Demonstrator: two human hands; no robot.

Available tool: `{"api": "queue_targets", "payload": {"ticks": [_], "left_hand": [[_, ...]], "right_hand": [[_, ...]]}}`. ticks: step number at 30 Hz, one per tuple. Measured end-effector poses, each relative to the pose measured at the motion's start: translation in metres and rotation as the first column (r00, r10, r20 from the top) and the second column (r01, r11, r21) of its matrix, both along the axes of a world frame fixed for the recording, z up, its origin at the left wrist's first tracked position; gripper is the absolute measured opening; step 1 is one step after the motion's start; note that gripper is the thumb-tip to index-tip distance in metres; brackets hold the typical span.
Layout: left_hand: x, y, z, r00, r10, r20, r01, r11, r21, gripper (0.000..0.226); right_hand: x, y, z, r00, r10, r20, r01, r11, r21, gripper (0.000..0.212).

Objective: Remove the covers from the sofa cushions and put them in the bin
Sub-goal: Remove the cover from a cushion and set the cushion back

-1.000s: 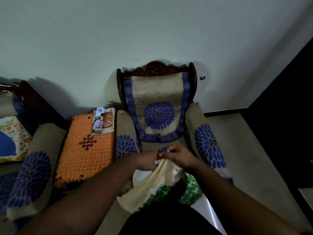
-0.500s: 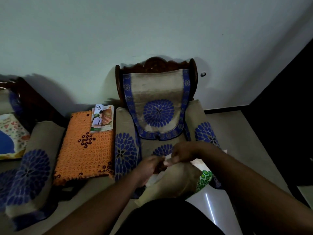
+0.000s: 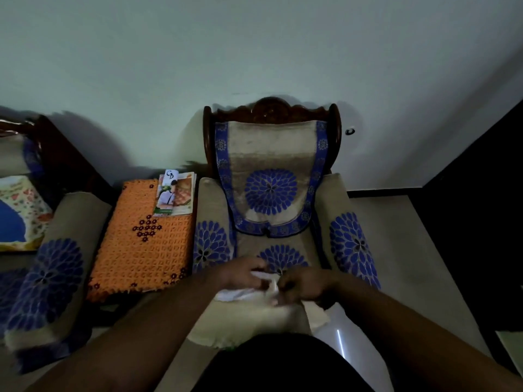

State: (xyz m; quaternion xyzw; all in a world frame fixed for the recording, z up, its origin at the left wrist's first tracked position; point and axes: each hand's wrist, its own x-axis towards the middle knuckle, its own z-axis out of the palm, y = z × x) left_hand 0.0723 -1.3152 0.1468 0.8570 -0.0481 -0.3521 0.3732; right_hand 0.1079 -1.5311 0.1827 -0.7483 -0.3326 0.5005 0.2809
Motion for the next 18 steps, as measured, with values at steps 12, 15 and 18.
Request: {"api": "queue_targets", "payload": {"ticks": [12,15,18], "left_hand": [[-0.011,0.0,-0.01,0.948,0.185,-0.259,-0.201,0.979,-0.036,0.034],[-0.007,0.016,-0.01,0.94,0.23,-0.252,-0.259,0.962,-0.085,0.035],[-0.016,0.008,-0.016,0.981,0.124,-0.147,-0.138,0.986,-0.09,0.034]], "right_hand": [[0.013,0.009,-0.002,0.935,-0.354,-0.02,0.354,0.933,0.062,0.021],[0.03,-0.021,-0.011,0.839,-0.517,-0.171,0.525,0.851,0.0,0.024],[0.035,-0.02,-0.004,0.925,-0.35,-0.148,0.35,0.936,-0.028,0.024]]}}
